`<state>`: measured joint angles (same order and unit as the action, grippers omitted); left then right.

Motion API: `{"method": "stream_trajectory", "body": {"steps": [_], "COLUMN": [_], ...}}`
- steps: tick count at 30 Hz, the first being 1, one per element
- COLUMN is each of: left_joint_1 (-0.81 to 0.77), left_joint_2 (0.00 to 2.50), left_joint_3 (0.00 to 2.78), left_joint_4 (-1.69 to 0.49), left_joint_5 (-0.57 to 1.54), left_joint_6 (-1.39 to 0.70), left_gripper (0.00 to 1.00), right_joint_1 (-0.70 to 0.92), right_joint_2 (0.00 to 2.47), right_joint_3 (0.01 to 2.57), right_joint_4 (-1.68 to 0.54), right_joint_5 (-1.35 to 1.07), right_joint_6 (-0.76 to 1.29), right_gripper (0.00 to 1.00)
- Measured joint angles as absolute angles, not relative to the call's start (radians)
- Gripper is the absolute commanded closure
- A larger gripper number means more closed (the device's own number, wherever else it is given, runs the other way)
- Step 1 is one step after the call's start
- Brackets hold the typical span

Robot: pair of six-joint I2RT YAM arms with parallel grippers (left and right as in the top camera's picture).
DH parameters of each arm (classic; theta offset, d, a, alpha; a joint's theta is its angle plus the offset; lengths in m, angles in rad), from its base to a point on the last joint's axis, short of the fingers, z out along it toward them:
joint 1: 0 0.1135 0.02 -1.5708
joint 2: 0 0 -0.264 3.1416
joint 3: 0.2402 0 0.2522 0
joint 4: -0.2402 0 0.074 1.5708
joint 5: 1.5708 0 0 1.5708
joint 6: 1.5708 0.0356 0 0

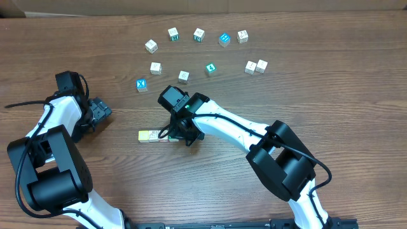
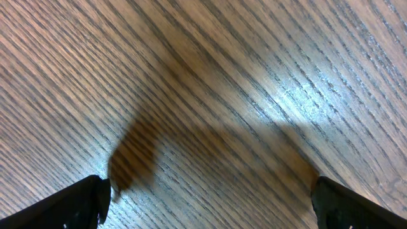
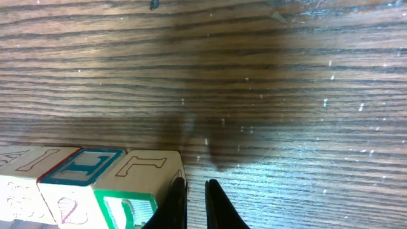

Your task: Form a horizontal line

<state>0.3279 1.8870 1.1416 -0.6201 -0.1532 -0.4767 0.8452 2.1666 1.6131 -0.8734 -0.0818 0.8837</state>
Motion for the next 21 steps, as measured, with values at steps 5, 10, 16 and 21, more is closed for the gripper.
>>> {"method": "stream_trajectory", "body": {"steps": [5,10,16,21], "left_joint_1": [0.328,0.328,0.328,0.328], "left_joint_2": [1.887,1.887,1.887,1.887], "left_joint_3": [1.142,1.142,1.142,1.142], "left_joint_4": [-0.62,-0.62,-0.62,-0.62], "left_joint_5": [-0.153,-0.153,-0.153,-0.153], "left_joint_6": [-0.477,-0.477,-0.477,-0.477], "left_gripper": [0.01,0.0,0.0,0.0], "right_joint_1": [0.845,0.846,0.846,0.846], "right_joint_2": [2.167,2.167,2.166,2.167], "right_joint_3": [1.613,1.613,1.613,1.613], "right_joint_4": [-0.868,-0.868,-0.867,-0.865], "right_joint_5": [-0.083,-0.09,-0.09,-0.089], "right_joint_6": [0.886,0.886,0.886,0.887], "right_gripper": [0.91,0.91,0.91,0.91]}}
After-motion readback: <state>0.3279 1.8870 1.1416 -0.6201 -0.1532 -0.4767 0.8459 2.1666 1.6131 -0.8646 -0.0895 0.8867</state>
